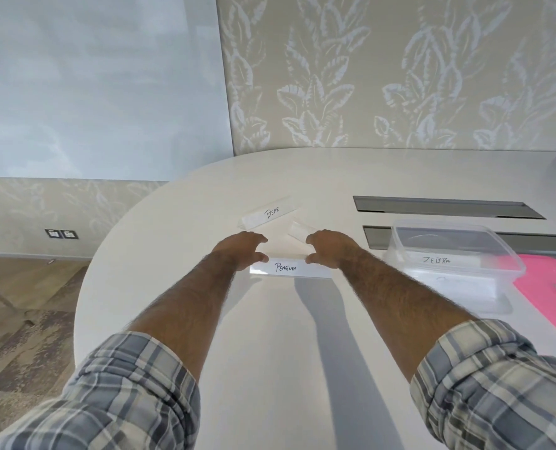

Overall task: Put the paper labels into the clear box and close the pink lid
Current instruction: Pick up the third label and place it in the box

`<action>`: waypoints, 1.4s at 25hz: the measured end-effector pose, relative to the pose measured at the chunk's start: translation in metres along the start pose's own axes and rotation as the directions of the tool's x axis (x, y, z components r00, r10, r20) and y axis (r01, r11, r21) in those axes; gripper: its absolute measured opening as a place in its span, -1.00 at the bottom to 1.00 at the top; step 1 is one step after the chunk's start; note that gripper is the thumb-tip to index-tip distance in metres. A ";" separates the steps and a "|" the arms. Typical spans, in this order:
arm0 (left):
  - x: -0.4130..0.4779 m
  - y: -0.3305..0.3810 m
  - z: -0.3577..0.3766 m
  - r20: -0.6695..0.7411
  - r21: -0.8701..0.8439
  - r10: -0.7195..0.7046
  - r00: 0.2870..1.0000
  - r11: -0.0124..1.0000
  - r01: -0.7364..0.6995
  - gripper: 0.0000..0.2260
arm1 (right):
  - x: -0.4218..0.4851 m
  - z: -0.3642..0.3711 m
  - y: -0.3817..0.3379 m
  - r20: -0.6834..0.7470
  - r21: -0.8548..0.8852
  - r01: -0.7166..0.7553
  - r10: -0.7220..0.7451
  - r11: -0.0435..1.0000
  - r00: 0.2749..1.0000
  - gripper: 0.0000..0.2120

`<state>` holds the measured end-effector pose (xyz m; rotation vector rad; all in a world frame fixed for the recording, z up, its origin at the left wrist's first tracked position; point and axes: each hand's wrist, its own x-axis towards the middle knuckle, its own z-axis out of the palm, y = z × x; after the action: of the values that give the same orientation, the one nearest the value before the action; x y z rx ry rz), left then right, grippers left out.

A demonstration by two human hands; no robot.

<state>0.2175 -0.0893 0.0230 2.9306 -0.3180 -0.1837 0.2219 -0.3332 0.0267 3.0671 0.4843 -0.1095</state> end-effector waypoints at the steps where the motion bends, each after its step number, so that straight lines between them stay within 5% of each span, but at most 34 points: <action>1: 0.002 -0.001 0.005 0.018 -0.007 0.006 1.000 1.000 -0.006 -0.46 | 0.001 0.005 -0.001 0.018 0.009 -0.010 0.009 1.000 1.000 -0.50; 15: 0.022 0.004 0.025 0.059 0.016 0.055 0.997 0.998 -0.056 -0.56 | 0.004 0.023 -0.003 0.089 0.072 -0.071 0.065 0.995 0.994 -0.56; 35: 0.006 0.080 -0.020 -0.010 0.099 0.090 0.996 0.991 -0.089 -0.67 | -0.050 -0.029 0.041 -0.008 0.025 -0.086 0.086 0.996 0.996 -0.58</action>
<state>0.2098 -0.1636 0.0577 3.0053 -0.4679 -0.1378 0.1885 -0.3861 0.0605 3.1087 0.3528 -0.0993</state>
